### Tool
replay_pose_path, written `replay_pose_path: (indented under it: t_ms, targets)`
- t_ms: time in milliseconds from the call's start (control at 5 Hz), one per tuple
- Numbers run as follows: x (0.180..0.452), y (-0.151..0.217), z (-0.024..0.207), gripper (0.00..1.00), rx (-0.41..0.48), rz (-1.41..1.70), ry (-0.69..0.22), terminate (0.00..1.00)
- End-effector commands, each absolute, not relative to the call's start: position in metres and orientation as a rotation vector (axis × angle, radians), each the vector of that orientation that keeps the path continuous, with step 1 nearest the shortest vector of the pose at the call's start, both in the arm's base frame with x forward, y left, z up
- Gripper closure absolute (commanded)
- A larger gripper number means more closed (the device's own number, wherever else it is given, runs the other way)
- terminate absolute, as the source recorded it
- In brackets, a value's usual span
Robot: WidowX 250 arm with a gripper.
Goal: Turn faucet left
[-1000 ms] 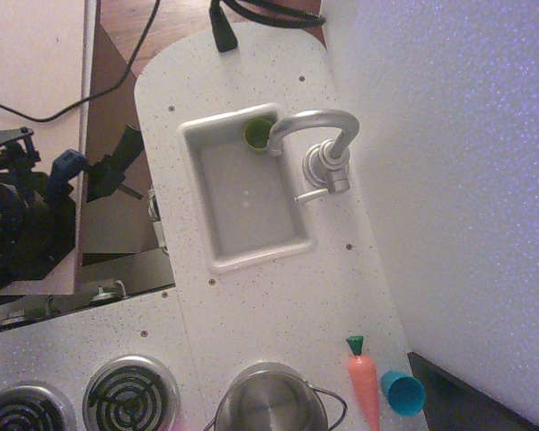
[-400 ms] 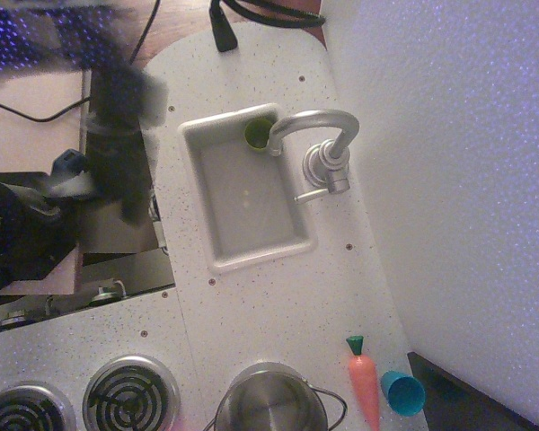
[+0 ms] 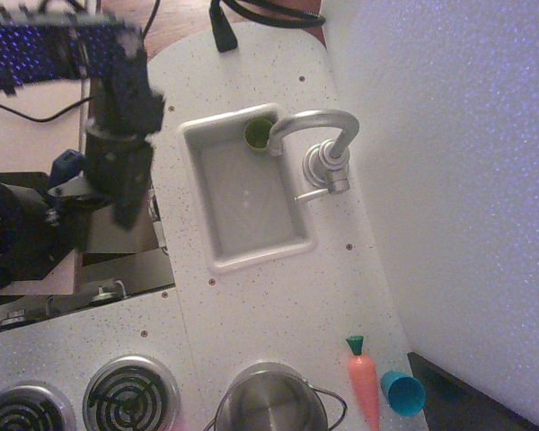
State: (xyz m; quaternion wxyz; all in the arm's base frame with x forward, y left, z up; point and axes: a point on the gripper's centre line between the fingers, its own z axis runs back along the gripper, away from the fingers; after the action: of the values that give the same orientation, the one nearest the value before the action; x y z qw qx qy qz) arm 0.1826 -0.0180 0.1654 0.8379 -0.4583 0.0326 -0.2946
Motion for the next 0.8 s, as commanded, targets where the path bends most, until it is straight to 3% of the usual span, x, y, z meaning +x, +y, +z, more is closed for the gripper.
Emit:
replay_pose_path:
  t_ms: [0, 400, 600]
  targets:
    - [0.165, -0.023, 0.159, 0.0, -0.952, -0.572, 0.218, 0.0]
    - [0.168, -0.034, 0.146, 0.0, -0.845, -0.605, 0.314, 0.0]
    - [0.178, -0.036, 0.155, 0.0, -0.955, -0.666, -0.02, 0.0]
